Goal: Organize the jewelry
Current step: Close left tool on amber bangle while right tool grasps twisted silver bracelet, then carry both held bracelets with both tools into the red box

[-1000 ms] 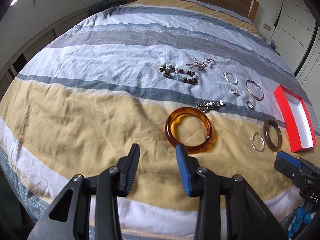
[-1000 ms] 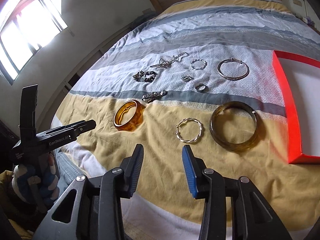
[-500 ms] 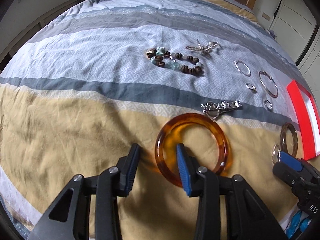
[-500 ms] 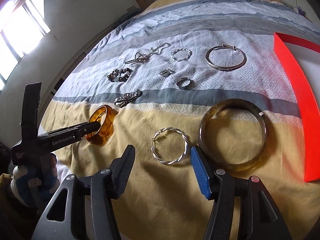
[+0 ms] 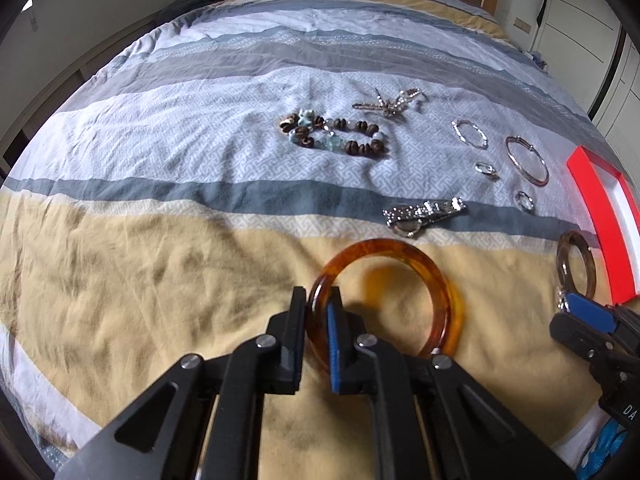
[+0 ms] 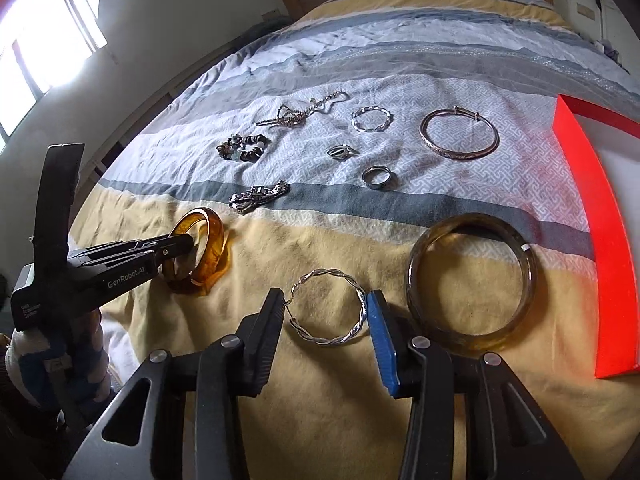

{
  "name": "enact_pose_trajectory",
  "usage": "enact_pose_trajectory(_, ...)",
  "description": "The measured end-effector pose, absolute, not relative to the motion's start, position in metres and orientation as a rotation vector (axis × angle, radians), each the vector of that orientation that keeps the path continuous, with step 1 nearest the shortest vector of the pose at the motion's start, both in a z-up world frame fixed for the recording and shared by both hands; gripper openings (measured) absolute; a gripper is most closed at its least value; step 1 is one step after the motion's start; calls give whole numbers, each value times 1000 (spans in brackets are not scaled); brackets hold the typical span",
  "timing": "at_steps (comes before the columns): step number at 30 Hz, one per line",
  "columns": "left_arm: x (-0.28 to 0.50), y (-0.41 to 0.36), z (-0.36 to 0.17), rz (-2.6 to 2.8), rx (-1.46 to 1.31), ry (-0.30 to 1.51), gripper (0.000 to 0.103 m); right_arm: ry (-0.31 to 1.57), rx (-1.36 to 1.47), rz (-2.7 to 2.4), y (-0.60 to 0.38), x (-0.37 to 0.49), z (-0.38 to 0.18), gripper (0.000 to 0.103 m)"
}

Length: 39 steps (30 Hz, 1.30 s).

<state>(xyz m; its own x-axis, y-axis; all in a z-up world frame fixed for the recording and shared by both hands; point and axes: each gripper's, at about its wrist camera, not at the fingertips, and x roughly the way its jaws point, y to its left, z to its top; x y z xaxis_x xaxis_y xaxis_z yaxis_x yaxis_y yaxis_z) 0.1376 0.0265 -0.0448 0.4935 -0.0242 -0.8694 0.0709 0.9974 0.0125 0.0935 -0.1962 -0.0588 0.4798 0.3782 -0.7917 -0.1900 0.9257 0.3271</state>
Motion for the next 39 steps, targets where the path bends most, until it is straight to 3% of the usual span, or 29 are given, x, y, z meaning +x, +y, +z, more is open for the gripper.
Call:
enact_pose_trajectory(11,89,-7,6,-95,82,1003,8,904,239,277,-255,35,3,42)
enact_pose_trajectory(22,125,-178,51,-405,172,924,9,844,221,74,-406,67,28,42)
enact_pose_trajectory(31,198,-311,6,-488,285,974,9,982,113,60,-487,160,-18,42)
enact_pose_trajectory(39,226,-347,-41,-486,466,1002,9,1074,-93,192,-491,200,-51,43)
